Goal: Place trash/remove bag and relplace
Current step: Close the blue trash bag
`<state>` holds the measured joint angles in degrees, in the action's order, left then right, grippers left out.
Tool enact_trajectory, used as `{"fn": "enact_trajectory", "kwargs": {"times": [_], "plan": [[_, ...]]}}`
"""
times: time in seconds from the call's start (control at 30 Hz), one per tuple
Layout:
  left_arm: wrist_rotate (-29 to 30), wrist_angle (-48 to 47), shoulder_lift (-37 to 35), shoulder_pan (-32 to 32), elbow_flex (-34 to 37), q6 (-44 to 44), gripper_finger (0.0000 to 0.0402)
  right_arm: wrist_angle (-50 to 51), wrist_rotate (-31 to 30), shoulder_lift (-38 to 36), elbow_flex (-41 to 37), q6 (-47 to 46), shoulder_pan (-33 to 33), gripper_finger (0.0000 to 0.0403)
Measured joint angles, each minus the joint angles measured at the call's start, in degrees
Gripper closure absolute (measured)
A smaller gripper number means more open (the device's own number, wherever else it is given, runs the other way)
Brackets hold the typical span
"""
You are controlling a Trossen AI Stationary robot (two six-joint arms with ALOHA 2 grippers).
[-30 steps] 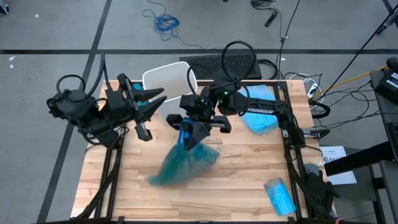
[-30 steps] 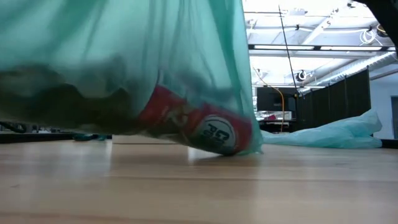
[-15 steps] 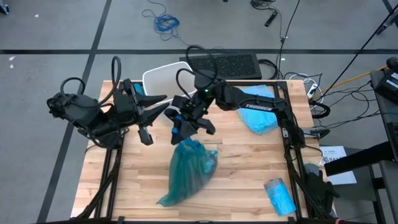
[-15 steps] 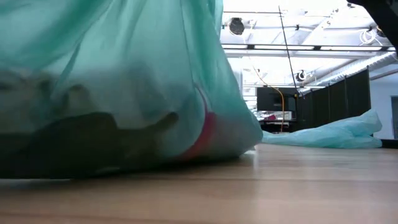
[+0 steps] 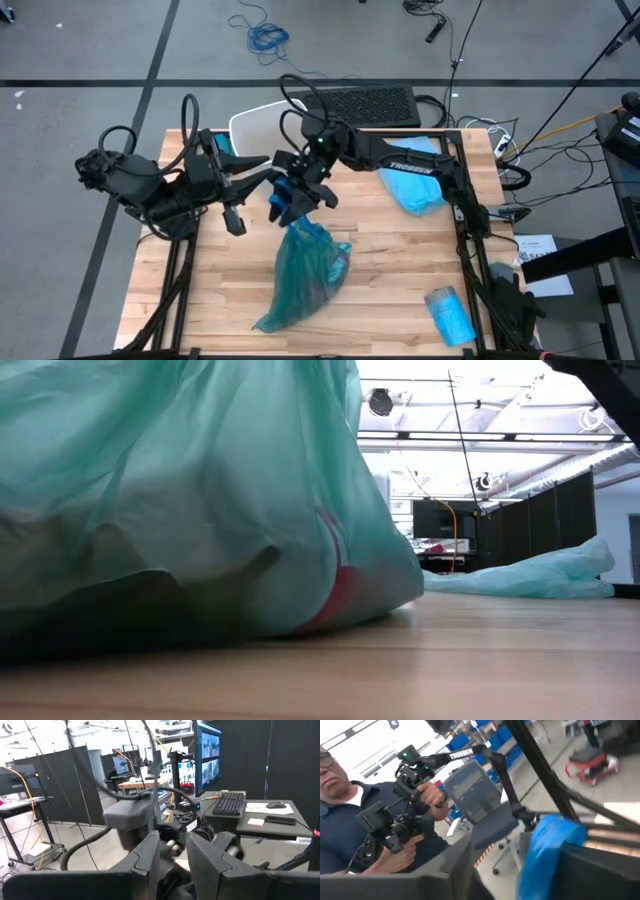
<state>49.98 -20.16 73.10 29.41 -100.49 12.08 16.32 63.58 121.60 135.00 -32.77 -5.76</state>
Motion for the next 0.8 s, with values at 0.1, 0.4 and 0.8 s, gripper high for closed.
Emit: {"fn": "enact_trajectory", "kwargs": {"times": [0.1, 0.4, 0.8], "plan": [[-0.02, -0.09, 0.00, 0.02, 0.00, -0.65, 0.0308, 6.35, 1.32, 0.00, 0.00, 0.45, -1.56, 0.0208], [-0.24, -3.24, 0.00, 0.37, 0.00, -4.17, 0.0308, 24.74, -13.38, -0.96, -0.07, 13.39, -5.56, 0.0188], [-0.20, -13.20, 0.00, 0.63, 0.00, -12.05, 0.0308, 24.13, -10.94, -2.97, -0.04, 15.89, -6.29, 0.0213]]}}
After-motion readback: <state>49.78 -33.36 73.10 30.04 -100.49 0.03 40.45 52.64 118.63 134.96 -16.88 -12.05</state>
